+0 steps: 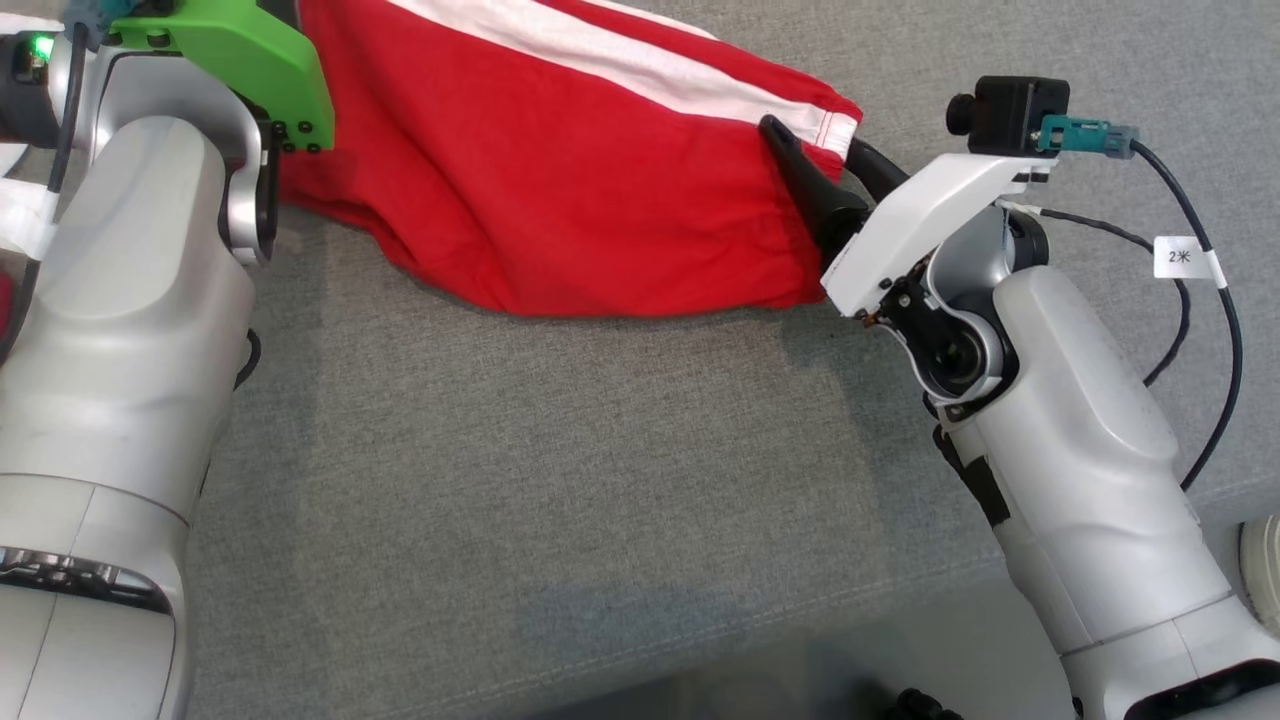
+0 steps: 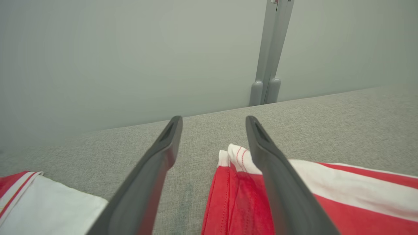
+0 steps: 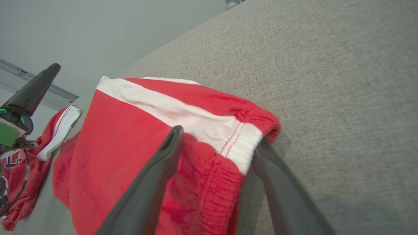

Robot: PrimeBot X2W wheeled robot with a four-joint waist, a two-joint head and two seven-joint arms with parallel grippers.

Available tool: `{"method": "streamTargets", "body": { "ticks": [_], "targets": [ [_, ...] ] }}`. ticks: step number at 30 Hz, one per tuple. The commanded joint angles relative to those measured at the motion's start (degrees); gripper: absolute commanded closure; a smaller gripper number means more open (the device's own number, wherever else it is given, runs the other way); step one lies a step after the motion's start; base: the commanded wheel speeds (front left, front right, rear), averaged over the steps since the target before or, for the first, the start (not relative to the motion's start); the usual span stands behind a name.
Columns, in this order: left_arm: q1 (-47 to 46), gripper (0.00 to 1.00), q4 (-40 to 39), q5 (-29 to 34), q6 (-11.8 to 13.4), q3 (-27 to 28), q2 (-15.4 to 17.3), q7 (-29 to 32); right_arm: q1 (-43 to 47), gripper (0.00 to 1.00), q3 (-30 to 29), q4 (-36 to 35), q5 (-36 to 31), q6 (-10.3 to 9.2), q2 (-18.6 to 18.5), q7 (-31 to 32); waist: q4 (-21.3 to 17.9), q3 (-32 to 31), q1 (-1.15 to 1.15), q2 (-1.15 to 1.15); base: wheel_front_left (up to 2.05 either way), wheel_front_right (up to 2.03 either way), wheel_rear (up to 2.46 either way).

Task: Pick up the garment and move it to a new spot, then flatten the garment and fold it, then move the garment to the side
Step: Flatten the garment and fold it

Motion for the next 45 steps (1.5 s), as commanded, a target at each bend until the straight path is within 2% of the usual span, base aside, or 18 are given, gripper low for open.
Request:
{"method": "streamTargets", "body": {
  "ticks": [1, 6, 10, 16, 25, 33, 43, 44, 45],
  "targets": [
    [0.29, 0.00, 1.05, -0.39, -0.68, -0.14, 0.33, -0.82, 2.16, 0.00, -0.62, -1.47, -1.54, 0.00, -0.48, 1.05, 0.39, -1.29, -0.01, 0.00, 0.00, 0.00, 0.00],
    [2.32, 0.00, 2.31, -0.78, -1.80, -0.53, 0.19, -1.63, 6.65, 0.00, -2.46, -5.25, -3.73, 0.00, -1.55, 2.58, 0.77, -3.16, -0.01, 0.00, 0.00, 0.00, 0.00],
    [4.40, 0.00, 3.17, -0.82, -2.97, -1.36, -0.30, -1.98, 11.81, 0.00, -5.36, -10.29, -6.93, 0.00, -2.10, 1.48, 1.19, -5.01, -0.01, 0.00, 0.00, 0.00, 0.00],
    [7.64, 0.00, 5.42, -0.50, -3.71, -2.93, -0.70, -1.17, 20.68, 0.00, -9.13, -19.04, -12.61, -0.01, -1.01, -4.36, 1.68, -7.21, -0.01, 0.00, 0.00, 0.00, 0.00],
    [10.68, 0.00, 9.49, -0.66, -5.05, -4.79, -0.51, 2.39, 33.17, 0.00, -9.16, -27.97, -17.65, 0.00, -0.08, -14.90, 1.97, -9.30, -0.01, 0.00, 0.00, 0.00, 0.00],
    [11.82, 0.00, 12.44, -1.93, -5.48, -4.92, -1.14, 5.93, 38.73, 0.00, -9.24, -31.70, -24.28, -0.01, -0.08, -22.71, 1.36, -10.25, -0.01, 0.00, 0.00, 0.00, 0.00],
    [12.06, 0.00, 14.32, -3.44, -5.35, -4.60, -1.62, 8.86, 42.08, 0.00, -9.07, -32.28, -30.32, -0.01, -0.06, -24.62, 0.09, -9.90, -0.01, 0.00, 0.00, 0.00, 0.00],
    [12.04, 0.02, 14.45, -3.57, -5.17, -4.59, -1.55, 8.94, 42.16, 0.00, -8.90, -32.37, -30.87, -0.01, -0.06, -24.66, -0.05, -9.82, -0.01, 0.00, 0.00, 0.00, 0.00],
    [12.00, 0.14, 14.65, -3.55, -4.76, -4.68, -1.41, 9.11, 42.27, 0.00, -8.76, -32.38, -31.32, -0.01, -0.05, -24.73, -0.18, -9.75, -0.01, 0.00, 0.00, 0.00, 0.00]
  ]
}}
